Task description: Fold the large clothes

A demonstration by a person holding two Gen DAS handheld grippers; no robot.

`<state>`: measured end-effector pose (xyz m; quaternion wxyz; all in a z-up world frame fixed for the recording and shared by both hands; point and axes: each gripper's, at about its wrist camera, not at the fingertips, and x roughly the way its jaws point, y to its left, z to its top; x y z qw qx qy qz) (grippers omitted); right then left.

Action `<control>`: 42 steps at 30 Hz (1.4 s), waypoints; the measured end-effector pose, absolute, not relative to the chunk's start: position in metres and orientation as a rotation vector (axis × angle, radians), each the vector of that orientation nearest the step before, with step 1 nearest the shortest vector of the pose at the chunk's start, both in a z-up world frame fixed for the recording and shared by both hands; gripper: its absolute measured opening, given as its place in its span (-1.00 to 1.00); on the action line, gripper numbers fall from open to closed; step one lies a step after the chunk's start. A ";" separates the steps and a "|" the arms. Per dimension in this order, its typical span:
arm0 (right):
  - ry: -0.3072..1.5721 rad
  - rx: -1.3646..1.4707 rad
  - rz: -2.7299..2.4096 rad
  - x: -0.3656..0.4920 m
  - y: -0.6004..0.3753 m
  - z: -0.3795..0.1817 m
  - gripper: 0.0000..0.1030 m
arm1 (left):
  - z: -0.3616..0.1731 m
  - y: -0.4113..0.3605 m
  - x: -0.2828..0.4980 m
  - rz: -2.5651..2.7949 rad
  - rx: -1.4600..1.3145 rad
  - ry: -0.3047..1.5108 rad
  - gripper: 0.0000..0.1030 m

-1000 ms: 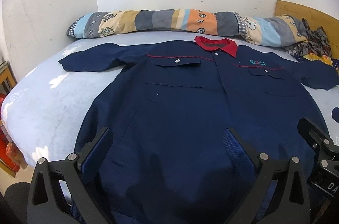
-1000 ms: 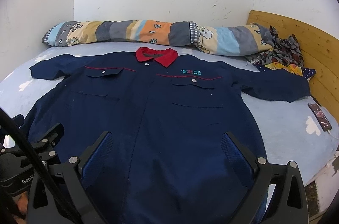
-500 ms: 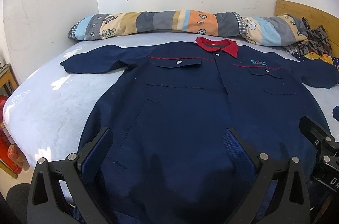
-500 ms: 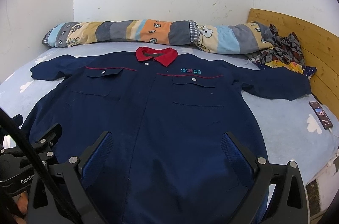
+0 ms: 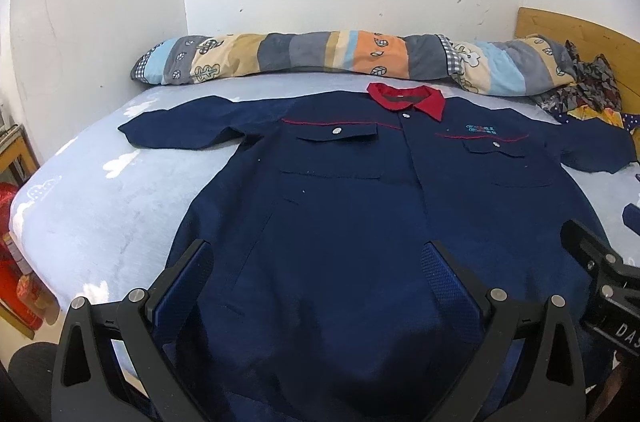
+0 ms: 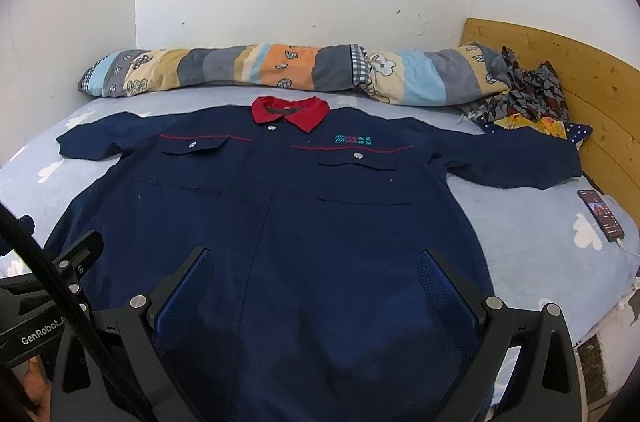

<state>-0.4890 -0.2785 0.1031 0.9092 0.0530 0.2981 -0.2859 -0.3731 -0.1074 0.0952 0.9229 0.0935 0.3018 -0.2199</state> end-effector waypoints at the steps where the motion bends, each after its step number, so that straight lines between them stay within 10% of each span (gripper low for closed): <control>1: 0.613 0.102 -0.595 -0.492 -0.278 0.105 1.00 | 0.096 -0.107 -0.375 -0.449 0.193 0.613 1.00; 18: 0.461 0.271 -0.588 -0.552 -0.316 0.165 1.00 | 0.148 -0.100 -0.382 -0.515 0.125 0.634 1.00; 39: 0.221 1.075 -0.762 -0.678 -0.750 0.132 0.98 | 0.125 -0.256 -0.294 -0.693 0.341 0.623 1.00; 42: 0.187 1.121 -0.793 -0.676 -0.786 0.118 0.64 | 0.122 -0.264 -0.295 -0.710 0.359 0.613 1.00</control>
